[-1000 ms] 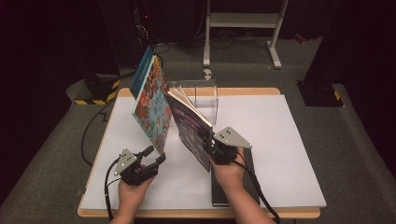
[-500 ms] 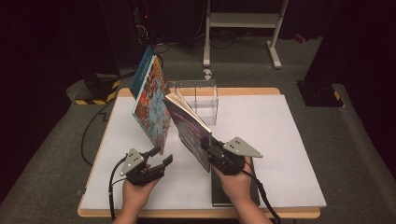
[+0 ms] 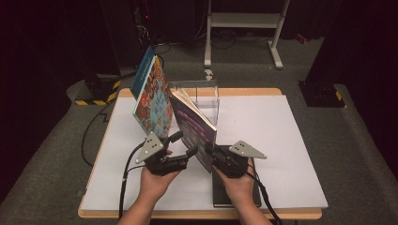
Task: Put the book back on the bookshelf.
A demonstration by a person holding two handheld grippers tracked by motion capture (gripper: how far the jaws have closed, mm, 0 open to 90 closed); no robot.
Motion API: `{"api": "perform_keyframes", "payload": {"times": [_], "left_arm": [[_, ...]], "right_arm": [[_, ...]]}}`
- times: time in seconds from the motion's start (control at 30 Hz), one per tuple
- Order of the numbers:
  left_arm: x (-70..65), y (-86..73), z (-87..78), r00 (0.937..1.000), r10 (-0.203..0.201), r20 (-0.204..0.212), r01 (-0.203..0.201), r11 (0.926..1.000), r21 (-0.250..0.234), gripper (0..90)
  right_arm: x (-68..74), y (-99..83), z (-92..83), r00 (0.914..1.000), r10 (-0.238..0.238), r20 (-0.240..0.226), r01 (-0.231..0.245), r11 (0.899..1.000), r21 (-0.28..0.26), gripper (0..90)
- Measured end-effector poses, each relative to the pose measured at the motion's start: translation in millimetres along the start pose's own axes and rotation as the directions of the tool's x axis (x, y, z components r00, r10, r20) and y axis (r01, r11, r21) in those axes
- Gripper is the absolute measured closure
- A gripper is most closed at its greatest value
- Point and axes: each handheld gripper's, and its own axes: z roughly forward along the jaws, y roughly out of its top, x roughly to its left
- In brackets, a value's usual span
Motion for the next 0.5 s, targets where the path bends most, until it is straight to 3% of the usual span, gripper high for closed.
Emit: {"api": "perform_keyframes", "payload": {"times": [0.07, 0.13, 0.27, 0.43, 0.5], "left_arm": [[-5.4, 1.9, 9.2, 0.9993, -0.023, 0.028, 0.023, 0.9997, 0.009, 24.1], [-12.1, 2.9, 16.0, 0.9987, -0.022, 0.045, 0.022, 0.9997, 0.009, 23.2], [-19.7, 4.5, 28.9, 0.9997, -0.020, 0.017, 0.020, 0.9997, 0.013, 21.4], [-20.6, 3.2, 32.4, 0.9993, -0.012, -0.035, 0.012, 0.9998, 0.013, 20.5], [-20.8, 2.3, 33.5, 0.9979, -0.003, -0.065, 0.004, 0.9997, 0.022, 20.5]], "right_arm": [[-0.4, -0.9, 0.0, 1.0000, -0.001, -0.005, 0.001, 1.000, 0.001, 73.7], [-0.5, -1.7, 0.0, 0.9999, 0.002, -0.015, -0.002, 1.000, 0.005, 73.3], [1.3, -4.7, -0.8, 0.9995, 0.004, -0.031, -0.004, 1.000, 0.012, 72.4], [2.4, -11.1, -3.5, 0.9978, 0.019, -0.063, -0.017, 0.999, 0.034, 67.1], [5.7, -12.2, -2.8, 0.9969, 0.005, -0.079, -0.002, 0.999, 0.040, 66.0]]}}
